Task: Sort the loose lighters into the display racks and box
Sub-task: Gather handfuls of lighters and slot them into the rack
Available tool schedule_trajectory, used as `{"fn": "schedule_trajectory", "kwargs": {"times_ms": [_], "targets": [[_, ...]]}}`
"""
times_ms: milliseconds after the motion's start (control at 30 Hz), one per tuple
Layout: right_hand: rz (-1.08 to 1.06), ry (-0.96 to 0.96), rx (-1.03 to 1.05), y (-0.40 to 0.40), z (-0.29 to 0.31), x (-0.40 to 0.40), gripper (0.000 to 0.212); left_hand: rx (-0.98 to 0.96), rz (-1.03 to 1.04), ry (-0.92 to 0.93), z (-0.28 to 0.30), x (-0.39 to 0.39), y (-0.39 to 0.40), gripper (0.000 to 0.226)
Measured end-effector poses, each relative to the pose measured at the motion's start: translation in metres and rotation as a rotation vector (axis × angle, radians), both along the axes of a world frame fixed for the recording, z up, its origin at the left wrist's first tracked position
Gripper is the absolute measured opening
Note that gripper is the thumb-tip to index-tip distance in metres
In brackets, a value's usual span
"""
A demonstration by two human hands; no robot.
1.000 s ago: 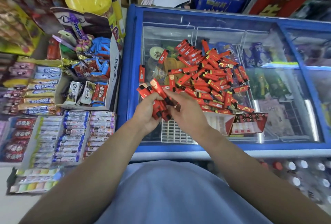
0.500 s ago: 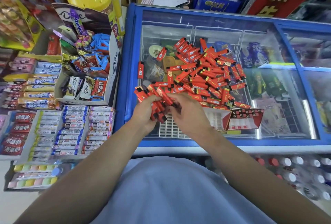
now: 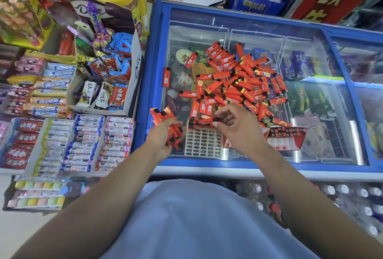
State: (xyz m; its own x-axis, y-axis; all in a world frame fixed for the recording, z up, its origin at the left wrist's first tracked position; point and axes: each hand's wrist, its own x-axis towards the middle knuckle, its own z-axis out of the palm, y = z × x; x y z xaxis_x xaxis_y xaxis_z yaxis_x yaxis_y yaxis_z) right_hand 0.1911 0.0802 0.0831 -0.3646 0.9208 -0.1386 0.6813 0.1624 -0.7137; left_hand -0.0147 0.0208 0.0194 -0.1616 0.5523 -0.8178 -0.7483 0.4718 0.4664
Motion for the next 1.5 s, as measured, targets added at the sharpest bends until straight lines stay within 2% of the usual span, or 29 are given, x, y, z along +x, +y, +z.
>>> {"fn": "schedule_trajectory", "kwargs": {"times_ms": [267, 433, 633, 767, 867, 967, 1067, 1167, 1333, 1400, 1500], "targets": [[0.162, -0.172, 0.083, 0.002, -0.022, -0.012, 0.017, 0.035, -0.019, -0.011, 0.001, -0.002, -0.006, 0.003], [0.245, -0.204, 0.186, -0.001, -0.053, -0.02, 0.021, 0.04, -0.039, -0.001, 0.001, -0.005, -0.006, 0.005], [0.196, -0.212, 0.275, -0.003, -0.08, -0.015, 0.019, 0.049, -0.057, 0.02, 0.004, -0.004, -0.008, 0.006], [0.195, -0.249, 0.348, -0.005, -0.077, -0.018, 0.015, 0.062, -0.093, 0.032, 0.006, -0.001, -0.007, 0.012], [0.15, -0.156, 0.263, -0.005, -0.061, -0.024, 0.018, 0.085, -0.163, 0.059, 0.01, 0.004, -0.005, 0.012], [0.021, 0.055, 0.041, -0.001, -0.042, -0.032, 0.023, 0.128, -0.228, 0.066, 0.017, 0.009, -0.003, 0.02], [0.029, 0.08, -0.161, 0.007, -0.03, -0.038, 0.027, 0.163, -0.301, 0.078, 0.026, 0.015, -0.002, 0.019], [0.046, 0.077, -0.229, 0.008, -0.026, -0.04, 0.021, 0.193, -0.33, 0.081, 0.031, 0.02, -0.002, 0.021], [-0.148, 0.326, -0.33, 0.013, -0.015, -0.029, 0.016, 0.082, -0.274, 0.151, 0.02, 0.014, -0.001, 0.03], [-0.056, 0.216, -0.371, 0.017, -0.01, -0.015, 0.021, 0.038, -0.267, 0.177, 0.014, 0.011, -0.002, 0.025], [0.117, -0.071, -0.283, 0.015, -0.009, 0.004, 0.011, 0.016, -0.303, 0.169, 0.012, 0.013, -0.003, 0.009]]}}
